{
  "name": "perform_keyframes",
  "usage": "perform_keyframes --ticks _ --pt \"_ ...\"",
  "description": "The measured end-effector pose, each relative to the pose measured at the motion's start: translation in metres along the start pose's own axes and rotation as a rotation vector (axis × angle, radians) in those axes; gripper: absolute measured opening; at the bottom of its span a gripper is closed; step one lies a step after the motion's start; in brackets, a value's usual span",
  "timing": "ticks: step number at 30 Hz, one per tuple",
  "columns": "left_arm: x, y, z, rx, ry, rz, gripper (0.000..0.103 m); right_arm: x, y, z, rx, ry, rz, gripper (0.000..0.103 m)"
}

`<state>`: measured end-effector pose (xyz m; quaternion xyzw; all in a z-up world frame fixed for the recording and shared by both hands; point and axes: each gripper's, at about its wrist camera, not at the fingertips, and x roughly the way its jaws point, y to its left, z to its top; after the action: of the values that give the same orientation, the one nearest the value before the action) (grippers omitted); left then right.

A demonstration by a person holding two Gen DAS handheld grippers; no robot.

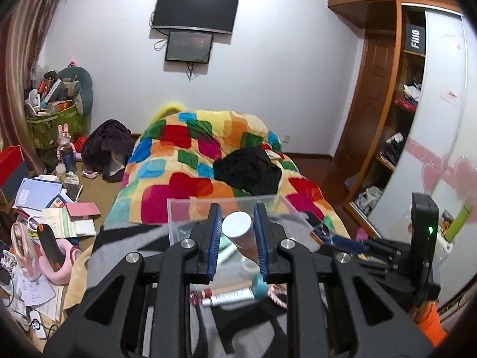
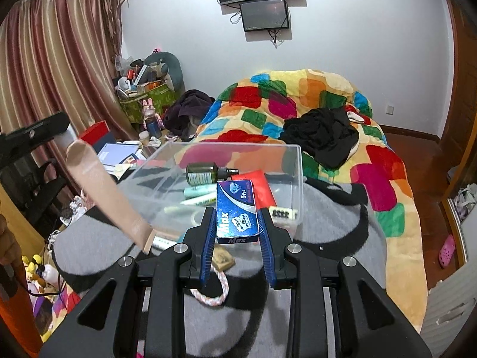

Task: Organize objects
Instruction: 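Carry the beige tube and blue Max box into the clear box, opening both tools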

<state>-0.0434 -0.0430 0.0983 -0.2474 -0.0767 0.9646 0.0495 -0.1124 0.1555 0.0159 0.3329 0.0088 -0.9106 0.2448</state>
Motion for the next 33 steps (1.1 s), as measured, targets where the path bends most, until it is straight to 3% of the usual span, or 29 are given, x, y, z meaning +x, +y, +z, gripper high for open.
perform_keyframes --ticks 7,16,23,33 --pt "0.033 0.011 0.014 -0.053 0.022 0.0 0.021 0.021 0.0 0.016 0.003 0.008 -0.005 0.025" --pt "0.089 0.033 0.004 -0.153 0.075 0.008 0.021 0.066 -0.003 0.021 -0.003 0.084 -0.031 0.025" --pt "0.118 0.042 -0.024 -0.159 0.182 0.007 0.021 0.091 -0.002 0.015 -0.024 0.139 -0.047 0.025" --pt "0.122 0.039 -0.042 -0.11 0.248 0.051 0.021 0.089 0.0 0.014 -0.039 0.148 -0.047 0.026"
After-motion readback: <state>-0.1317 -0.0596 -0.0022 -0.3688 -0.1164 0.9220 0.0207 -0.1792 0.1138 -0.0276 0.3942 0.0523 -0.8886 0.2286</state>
